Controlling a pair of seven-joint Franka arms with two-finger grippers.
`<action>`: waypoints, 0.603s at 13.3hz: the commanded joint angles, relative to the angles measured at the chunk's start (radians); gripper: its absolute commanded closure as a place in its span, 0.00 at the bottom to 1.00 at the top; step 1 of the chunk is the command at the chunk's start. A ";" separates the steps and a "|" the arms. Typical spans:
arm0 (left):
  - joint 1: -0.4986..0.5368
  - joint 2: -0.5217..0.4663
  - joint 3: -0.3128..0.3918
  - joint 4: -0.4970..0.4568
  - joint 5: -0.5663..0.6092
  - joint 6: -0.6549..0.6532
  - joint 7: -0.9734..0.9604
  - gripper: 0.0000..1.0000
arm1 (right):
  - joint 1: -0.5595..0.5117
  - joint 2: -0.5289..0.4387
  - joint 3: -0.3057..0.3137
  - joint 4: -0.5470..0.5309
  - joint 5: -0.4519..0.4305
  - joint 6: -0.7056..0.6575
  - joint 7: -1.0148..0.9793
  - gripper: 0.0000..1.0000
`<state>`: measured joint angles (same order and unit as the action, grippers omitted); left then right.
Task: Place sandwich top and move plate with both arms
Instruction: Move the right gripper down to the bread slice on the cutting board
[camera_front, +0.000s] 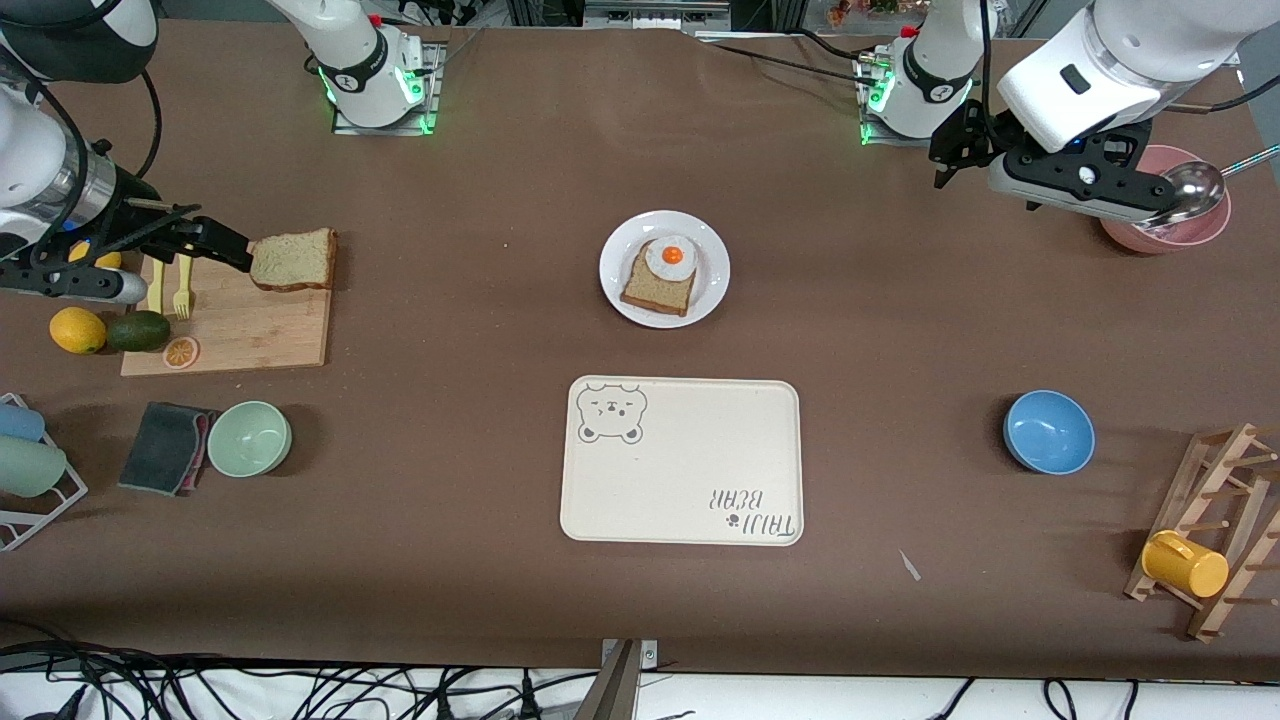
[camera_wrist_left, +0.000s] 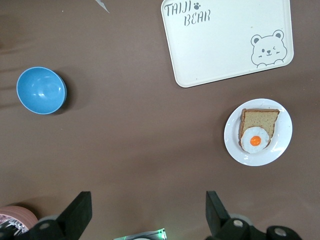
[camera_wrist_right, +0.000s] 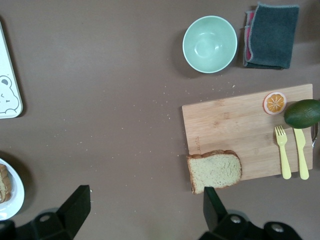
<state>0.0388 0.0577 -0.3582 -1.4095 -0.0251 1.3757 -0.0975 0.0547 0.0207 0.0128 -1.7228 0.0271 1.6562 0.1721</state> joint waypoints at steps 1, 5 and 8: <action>0.003 -0.001 -0.001 0.015 -0.022 -0.009 -0.010 0.00 | -0.018 -0.024 0.018 -0.011 -0.007 0.014 -0.010 0.00; 0.006 -0.003 -0.001 0.015 -0.022 -0.011 -0.024 0.00 | -0.019 -0.021 0.019 -0.006 -0.004 0.056 0.007 0.00; 0.004 -0.003 -0.002 0.015 -0.022 -0.010 -0.024 0.00 | -0.015 0.002 0.021 0.022 -0.003 0.053 0.024 0.00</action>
<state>0.0390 0.0577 -0.3582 -1.4094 -0.0251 1.3757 -0.1102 0.0528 0.0160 0.0169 -1.7189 0.0271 1.7085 0.1771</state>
